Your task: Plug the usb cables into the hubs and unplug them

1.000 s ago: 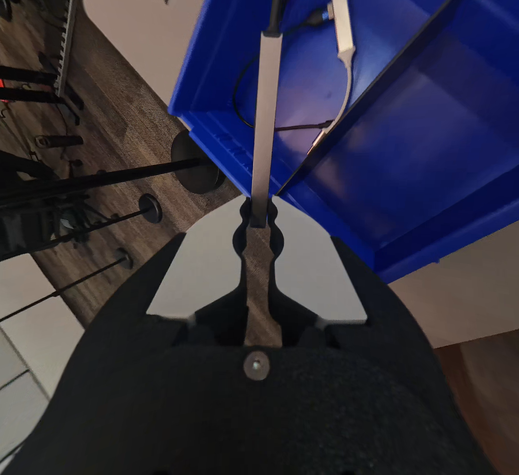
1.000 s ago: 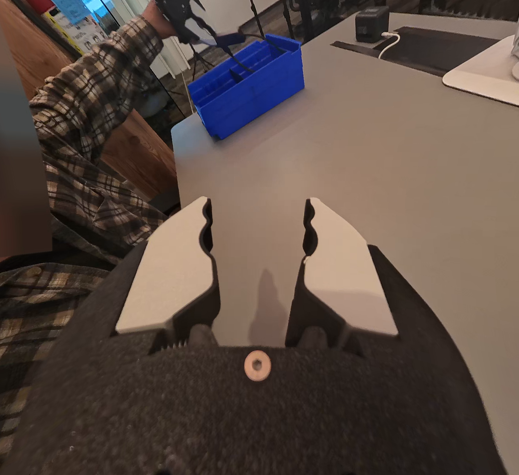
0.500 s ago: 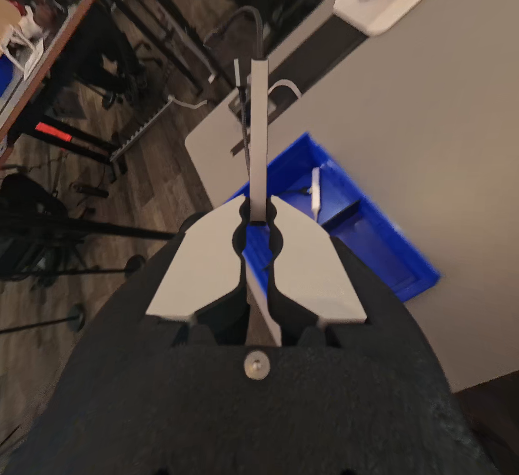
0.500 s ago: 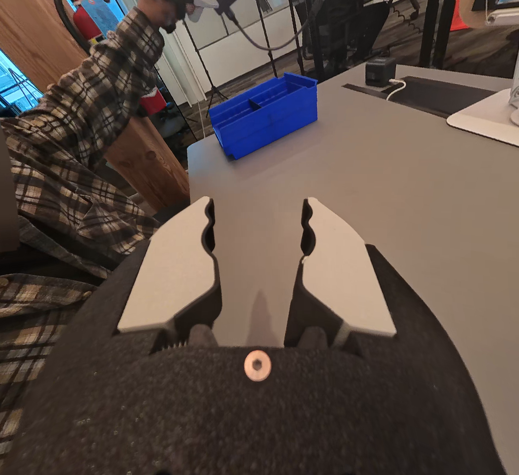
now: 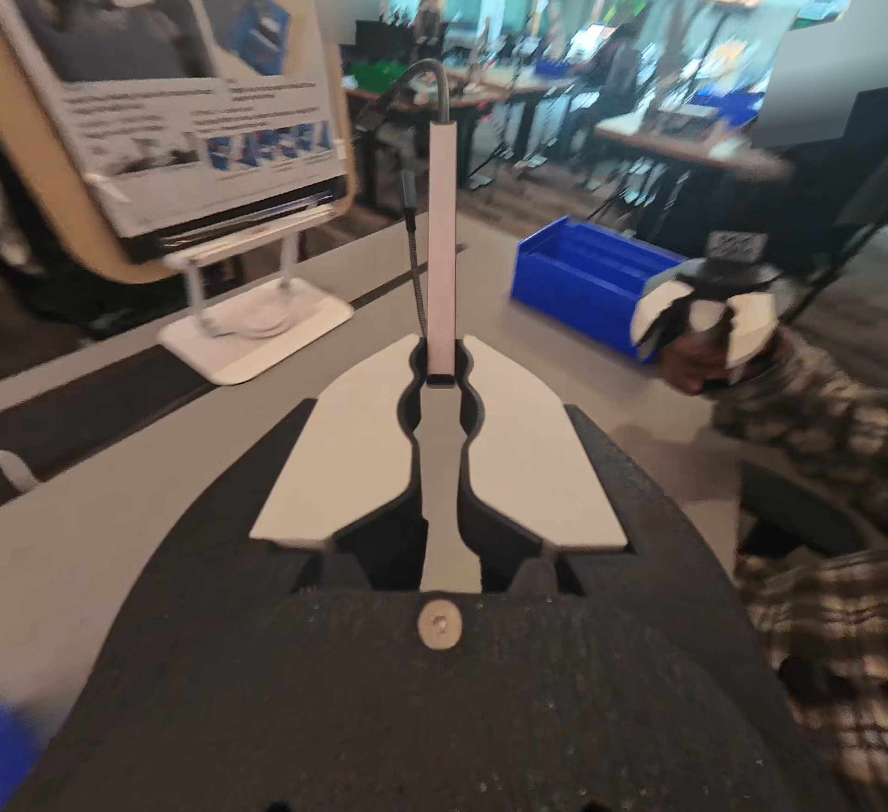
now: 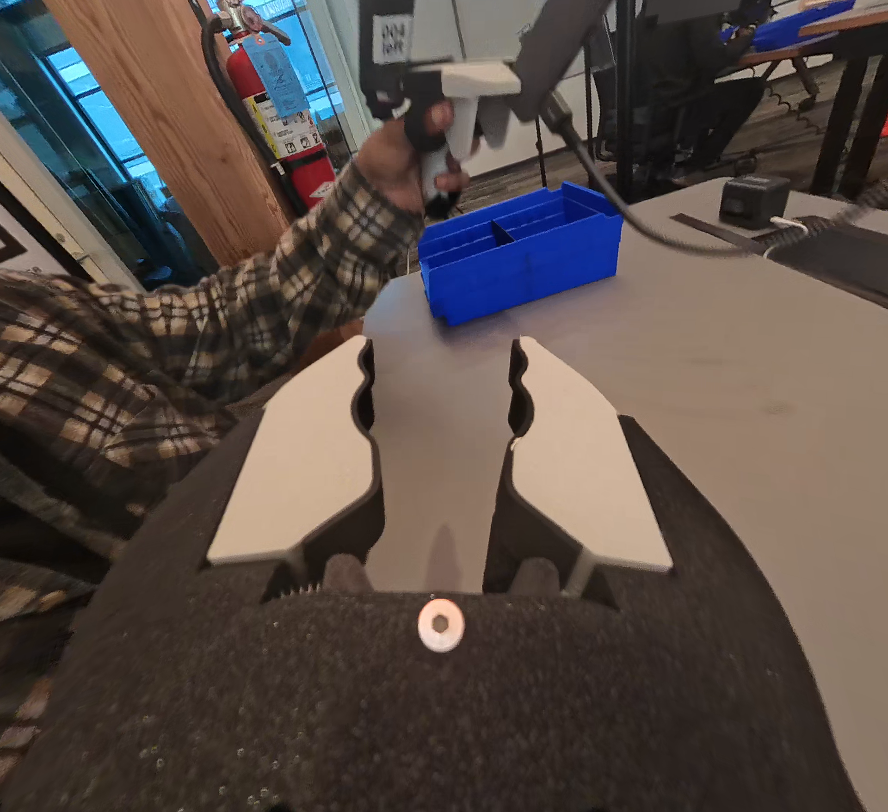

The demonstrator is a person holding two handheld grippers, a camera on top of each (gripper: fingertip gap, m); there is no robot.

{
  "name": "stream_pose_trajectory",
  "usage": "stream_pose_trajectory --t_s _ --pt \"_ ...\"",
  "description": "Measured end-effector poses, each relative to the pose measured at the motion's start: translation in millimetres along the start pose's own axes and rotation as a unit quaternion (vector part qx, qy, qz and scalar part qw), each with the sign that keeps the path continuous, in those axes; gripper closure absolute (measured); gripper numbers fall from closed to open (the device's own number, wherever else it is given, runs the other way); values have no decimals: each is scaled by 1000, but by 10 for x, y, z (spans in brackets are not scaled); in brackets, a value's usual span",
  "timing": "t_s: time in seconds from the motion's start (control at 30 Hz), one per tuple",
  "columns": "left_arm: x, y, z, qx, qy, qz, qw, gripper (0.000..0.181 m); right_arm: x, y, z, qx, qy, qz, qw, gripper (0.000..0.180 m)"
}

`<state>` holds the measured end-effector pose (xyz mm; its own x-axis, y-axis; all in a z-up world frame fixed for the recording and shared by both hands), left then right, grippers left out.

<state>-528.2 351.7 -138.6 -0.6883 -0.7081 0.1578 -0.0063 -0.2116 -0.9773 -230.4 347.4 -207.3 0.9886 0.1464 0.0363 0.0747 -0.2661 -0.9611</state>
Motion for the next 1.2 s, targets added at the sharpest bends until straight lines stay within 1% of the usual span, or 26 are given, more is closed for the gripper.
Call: stream_pose_trajectory --t_s 0.1,0.23,0.37,0.4,0.43,0.5,0.53,0.6,0.67,0.73,0.77,0.8,0.87,0.97,1.07,1.2 --pt "-350 288 142 45 60 34 997 170 -170 -62 154 24 2 8 1000 129" --pt "-685 616 283 79 129 45 987 170 -318 -95 495 55 25 0 998 128" --pt "-930 899 347 118 178 36 976 170 -512 50 802 34 -17 -32 999 128" --pt "-972 961 345 127 186 34 974 170 -554 122 856 20 -39 -44 998 131" --pt "-1004 1014 335 134 192 34 972 170 -587 200 905 1 -60 -56 997 138" --pt "-1041 1101 301 146 207 34 967 171 -627 342 975 -41 -101 -76 991 161" --pt "-1052 1140 284 152 215 35 964 171 -635 392 1017 -67 -106 -82 989 171" --pt "-1076 1234 236 156 228 22 961 170 -644 464 1048 -101 -118 -100 983 172" --pt "-1090 1320 188 160 248 -5 955 170 -660 535 1062 -108 -110 -143 978 172" --pt "-1086 1328 151 168 272 -18 947 169 -668 553 1059 -121 -116 -175 970 172" --pt "-1078 1297 122 168 275 -19 946 164 -664 552 1063 -124 -112 -189 968 172" --pt "-1068 1255 92 162 276 -22 947 157 -658 553 1071 -125 -107 -202 965 172" --pt "-1072 1177 56 146 271 -48 950 134 -648 557 1090 -128 -99 -219 962 172" --pt "-1133 1092 77 116 257 -95 955 121 -642 582 1095 -131 -101 -236 958 172" --pt "-1223 1049 114 111 252 -126 953 121 -661 599 1062 -126 -103 -251 954 172" --pt "-1330 1102 166 125 265 -158 943 124 -677 574 999 -121 -115 -264 950 172"
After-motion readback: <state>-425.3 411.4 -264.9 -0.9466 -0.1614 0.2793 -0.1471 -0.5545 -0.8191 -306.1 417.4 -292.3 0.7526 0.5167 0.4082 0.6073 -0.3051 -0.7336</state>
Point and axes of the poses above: each gripper's, where its closed fingertips meet, x back along the fingers, y out of its underside, z = x × y across the jaws, the point moved 7 cm from there along x, back along the fingers, and after that the axes turned 2 degrees about -y, right-handed, at the moved point
